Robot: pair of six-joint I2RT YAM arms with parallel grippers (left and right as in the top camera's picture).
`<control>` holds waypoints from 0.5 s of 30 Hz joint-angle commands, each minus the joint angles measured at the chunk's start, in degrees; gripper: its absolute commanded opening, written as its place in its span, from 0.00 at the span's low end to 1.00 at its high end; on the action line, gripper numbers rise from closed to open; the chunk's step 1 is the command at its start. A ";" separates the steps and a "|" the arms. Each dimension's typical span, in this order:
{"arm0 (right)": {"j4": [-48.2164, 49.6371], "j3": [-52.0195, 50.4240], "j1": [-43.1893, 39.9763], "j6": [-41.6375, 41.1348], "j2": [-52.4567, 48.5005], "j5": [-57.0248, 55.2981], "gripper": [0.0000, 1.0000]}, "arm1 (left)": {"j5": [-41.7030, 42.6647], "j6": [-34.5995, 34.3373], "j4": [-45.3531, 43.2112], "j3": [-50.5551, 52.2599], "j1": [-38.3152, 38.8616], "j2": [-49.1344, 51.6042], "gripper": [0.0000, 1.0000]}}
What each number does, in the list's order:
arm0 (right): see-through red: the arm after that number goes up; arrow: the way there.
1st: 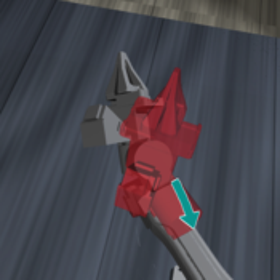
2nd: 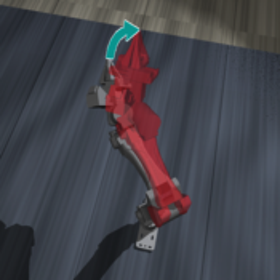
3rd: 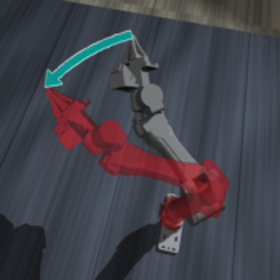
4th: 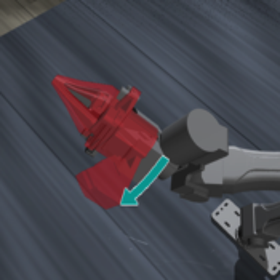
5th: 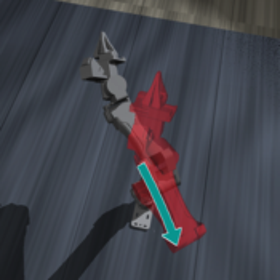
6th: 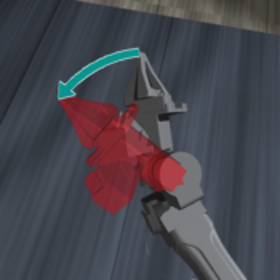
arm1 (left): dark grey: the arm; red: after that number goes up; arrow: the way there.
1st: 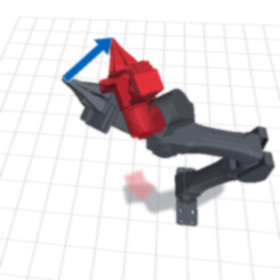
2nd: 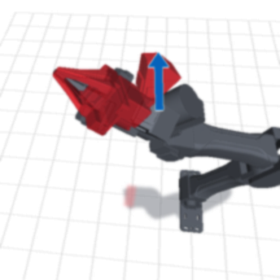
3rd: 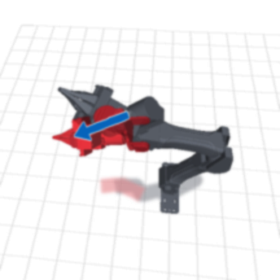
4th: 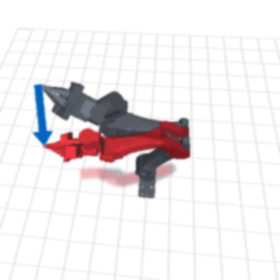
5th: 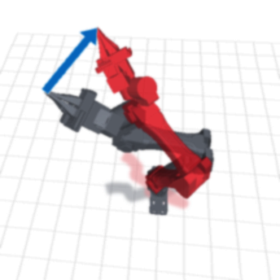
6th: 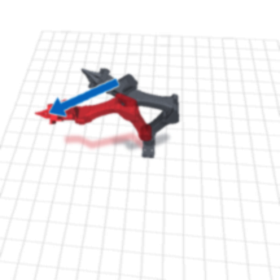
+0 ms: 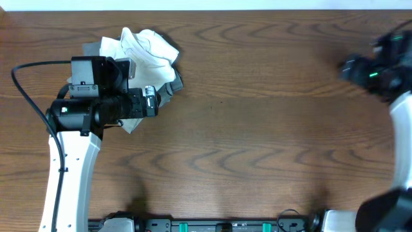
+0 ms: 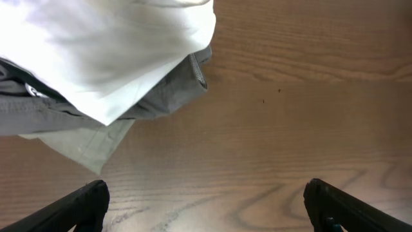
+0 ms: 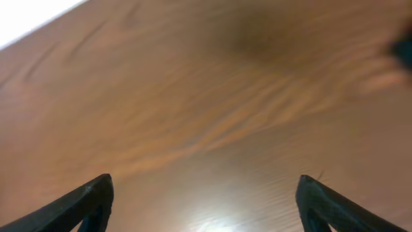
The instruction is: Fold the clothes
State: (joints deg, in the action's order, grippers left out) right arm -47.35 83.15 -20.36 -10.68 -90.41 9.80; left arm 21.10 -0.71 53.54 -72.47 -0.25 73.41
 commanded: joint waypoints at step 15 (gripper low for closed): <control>9.25 10.08 -22.58 -2.19 -16.20 -11.21 0.76 | 0.81 0.66 -1.64 -1.29 0.20 -0.11 0.98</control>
State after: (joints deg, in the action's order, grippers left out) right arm -39.09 92.14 -41.67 -12.21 -106.00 3.18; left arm 21.10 -0.54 52.07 -72.47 -0.25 73.41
